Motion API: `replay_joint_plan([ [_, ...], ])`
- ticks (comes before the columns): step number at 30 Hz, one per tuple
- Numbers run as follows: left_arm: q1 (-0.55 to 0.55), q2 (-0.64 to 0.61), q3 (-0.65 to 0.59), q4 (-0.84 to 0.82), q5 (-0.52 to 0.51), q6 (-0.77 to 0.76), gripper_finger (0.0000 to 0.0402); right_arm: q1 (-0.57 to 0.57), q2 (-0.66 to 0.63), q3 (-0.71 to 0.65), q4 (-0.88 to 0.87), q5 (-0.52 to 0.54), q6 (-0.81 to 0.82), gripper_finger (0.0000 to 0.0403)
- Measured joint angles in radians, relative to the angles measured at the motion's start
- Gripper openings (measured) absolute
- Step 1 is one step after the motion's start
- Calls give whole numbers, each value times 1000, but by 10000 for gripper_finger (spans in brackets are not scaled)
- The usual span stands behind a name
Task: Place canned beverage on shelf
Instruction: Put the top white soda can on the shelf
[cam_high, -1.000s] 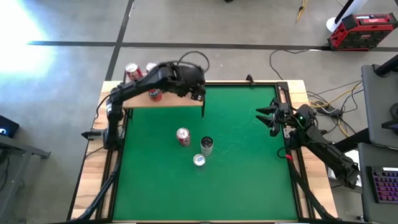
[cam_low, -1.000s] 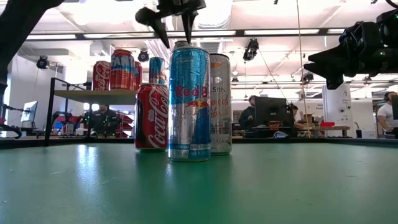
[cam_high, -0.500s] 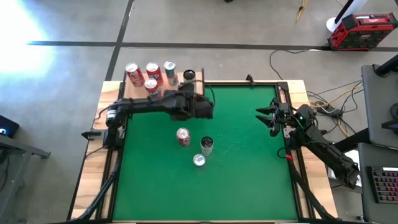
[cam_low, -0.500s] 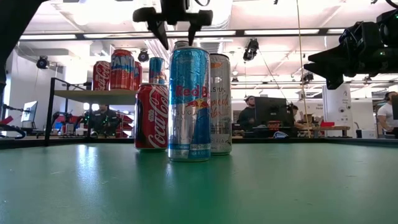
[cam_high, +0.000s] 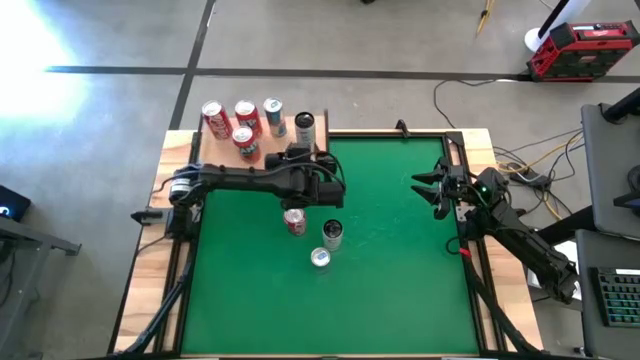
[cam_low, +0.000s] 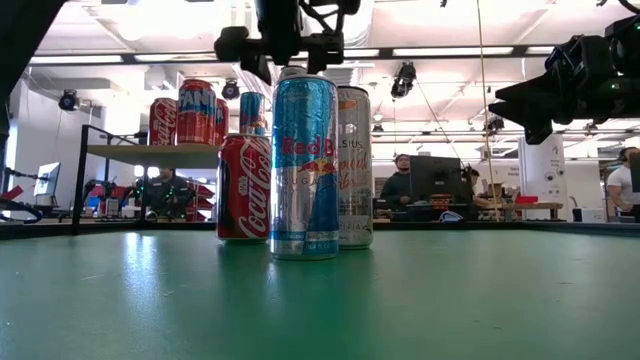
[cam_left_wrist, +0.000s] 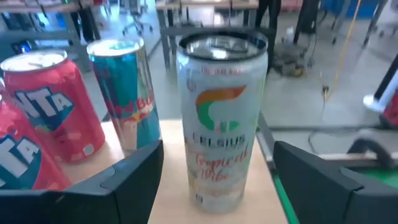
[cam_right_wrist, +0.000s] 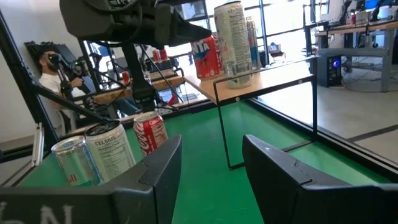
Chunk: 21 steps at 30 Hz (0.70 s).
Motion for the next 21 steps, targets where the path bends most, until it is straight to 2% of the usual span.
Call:
replay_joint_plan([
  [6, 6, 1, -38, 68, -75, 0, 288, 0, 0, 0, -1, 0, 0, 162],
  [17, 62, 4, -40, 147, -61, 12, 288, 0, 0, 0, -1, 0, 0, 162],
  [21, 86, 4, -40, 189, -55, 70, 288, 0, 0, 0, -1, 0, 0, 162],
])
